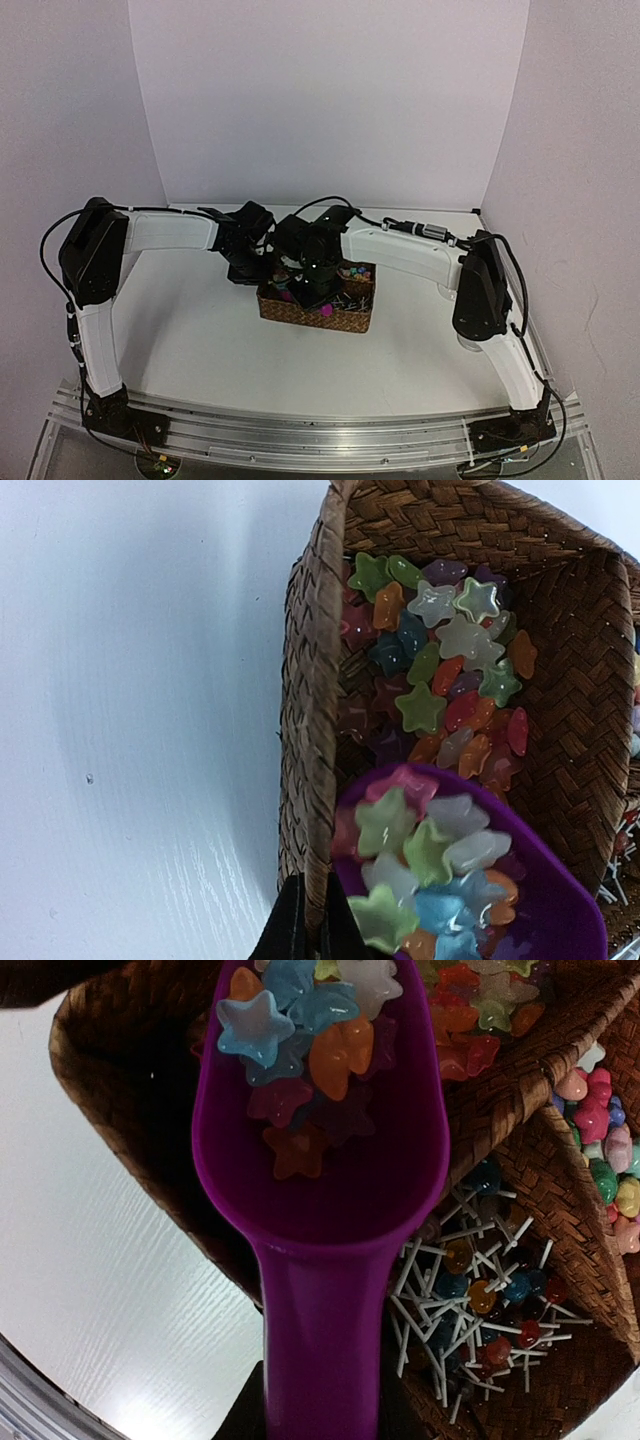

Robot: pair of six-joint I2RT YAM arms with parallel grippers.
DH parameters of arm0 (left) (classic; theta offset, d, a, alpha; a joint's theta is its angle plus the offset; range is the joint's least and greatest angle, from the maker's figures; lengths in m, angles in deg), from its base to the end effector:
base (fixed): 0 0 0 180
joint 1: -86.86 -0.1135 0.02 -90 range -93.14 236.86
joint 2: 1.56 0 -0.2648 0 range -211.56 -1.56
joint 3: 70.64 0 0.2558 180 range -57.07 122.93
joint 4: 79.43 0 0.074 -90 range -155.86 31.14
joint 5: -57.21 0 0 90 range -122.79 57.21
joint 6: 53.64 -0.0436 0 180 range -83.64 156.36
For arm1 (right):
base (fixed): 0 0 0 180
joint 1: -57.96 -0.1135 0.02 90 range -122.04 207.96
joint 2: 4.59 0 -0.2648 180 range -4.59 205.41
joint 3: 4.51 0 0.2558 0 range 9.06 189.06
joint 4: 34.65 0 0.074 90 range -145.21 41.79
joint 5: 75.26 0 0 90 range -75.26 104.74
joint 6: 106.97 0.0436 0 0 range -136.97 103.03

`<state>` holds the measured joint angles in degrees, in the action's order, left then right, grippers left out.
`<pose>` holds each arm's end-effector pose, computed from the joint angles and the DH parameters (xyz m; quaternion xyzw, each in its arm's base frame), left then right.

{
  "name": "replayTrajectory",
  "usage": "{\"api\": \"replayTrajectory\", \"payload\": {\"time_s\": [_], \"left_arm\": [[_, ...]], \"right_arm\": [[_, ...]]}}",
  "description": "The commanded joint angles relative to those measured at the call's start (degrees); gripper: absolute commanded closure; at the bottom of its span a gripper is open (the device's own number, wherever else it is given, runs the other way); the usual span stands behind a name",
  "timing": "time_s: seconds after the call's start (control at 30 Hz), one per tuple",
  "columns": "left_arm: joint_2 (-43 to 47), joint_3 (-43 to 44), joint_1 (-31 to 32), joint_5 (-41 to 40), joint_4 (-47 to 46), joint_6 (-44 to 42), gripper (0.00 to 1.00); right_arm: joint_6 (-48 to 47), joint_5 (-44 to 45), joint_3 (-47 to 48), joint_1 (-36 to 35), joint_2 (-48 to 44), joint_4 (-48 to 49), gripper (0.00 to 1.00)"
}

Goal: Pack the candies
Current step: Scoop the fake candies from the storage box.

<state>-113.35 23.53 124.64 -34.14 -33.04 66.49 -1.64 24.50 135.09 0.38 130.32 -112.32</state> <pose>0.3275 -0.2526 0.1763 0.0624 0.9723 -0.1161 0.1929 0.2722 0.4148 0.2101 -0.3434 0.9237 0.0199 0.1686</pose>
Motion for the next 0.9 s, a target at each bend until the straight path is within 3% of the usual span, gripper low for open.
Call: {"api": "replayTrajectory", "payload": {"time_s": [0.0, 0.53, 0.87], "left_arm": [[0.08, 0.87, -2.41, -6.01, 0.48, 2.55, 1.00], [0.50, -0.09, -2.79, -5.22, -0.15, 2.71, 1.00], [0.32, -0.96, -3.15, -3.66, -1.46, 2.38, 1.00]], "right_arm": [[13.45, 2.59, -1.34, -0.30, 1.16, -3.42, 1.00], [15.97, 11.14, -13.26, 1.29, -7.35, 16.56, 1.00], [14.60, 12.21, -11.27, 3.57, -9.16, 20.57, 1.00]]}}
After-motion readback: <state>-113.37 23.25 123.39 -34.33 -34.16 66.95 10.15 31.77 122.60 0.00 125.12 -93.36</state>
